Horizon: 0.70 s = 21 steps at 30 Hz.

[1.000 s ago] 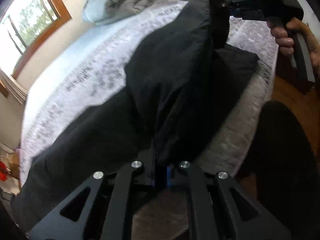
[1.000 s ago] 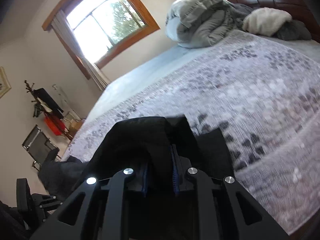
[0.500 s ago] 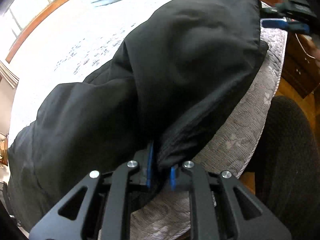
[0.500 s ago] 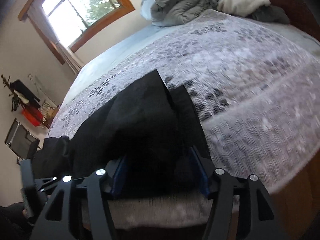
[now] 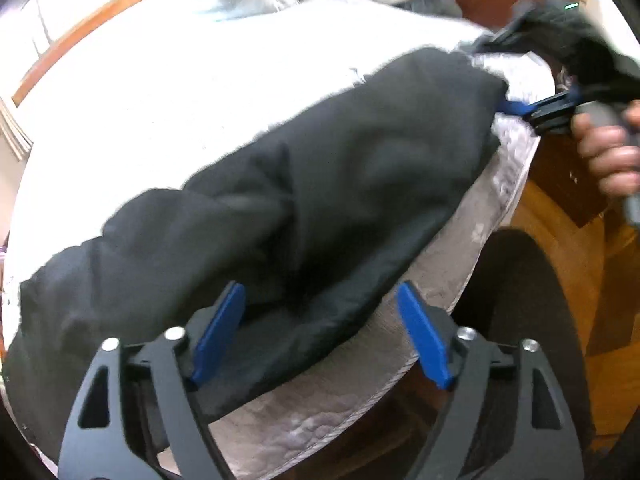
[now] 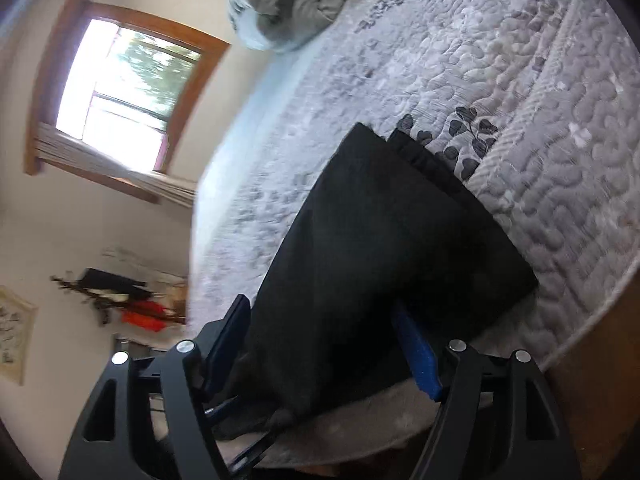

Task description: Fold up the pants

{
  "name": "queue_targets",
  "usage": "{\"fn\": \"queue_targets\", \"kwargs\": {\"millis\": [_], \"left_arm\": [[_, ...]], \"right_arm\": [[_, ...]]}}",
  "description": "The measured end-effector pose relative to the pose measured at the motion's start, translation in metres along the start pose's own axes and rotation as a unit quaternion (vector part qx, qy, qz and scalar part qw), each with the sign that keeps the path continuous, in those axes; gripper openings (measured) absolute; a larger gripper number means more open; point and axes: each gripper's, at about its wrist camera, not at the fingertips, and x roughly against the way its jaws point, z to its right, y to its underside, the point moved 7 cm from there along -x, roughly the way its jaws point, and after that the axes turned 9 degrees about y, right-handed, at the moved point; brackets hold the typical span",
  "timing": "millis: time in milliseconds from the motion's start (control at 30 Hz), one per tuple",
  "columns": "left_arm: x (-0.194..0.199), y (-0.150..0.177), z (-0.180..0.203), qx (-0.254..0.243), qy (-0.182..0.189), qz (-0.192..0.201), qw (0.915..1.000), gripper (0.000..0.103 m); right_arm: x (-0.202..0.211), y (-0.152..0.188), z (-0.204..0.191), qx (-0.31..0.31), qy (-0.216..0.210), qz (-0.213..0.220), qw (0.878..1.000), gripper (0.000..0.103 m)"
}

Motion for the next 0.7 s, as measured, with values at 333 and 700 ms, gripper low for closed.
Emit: {"fn": "queue_targets", "kwargs": {"millis": [333,700], "left_arm": [[0.004,0.016,-0.056,0.142,-0.011,-0.011,0.9898,0.085],[0.006,0.049,-0.087,0.204,-0.023,-0.028,0.9783,0.086]], "right_arm": [[0.006,-0.013,-0.06,0.153,0.03,0.091,0.984,0.006],[-0.025,0.017,0.036,0.101,0.136,-0.009,0.986,0.015]]}}
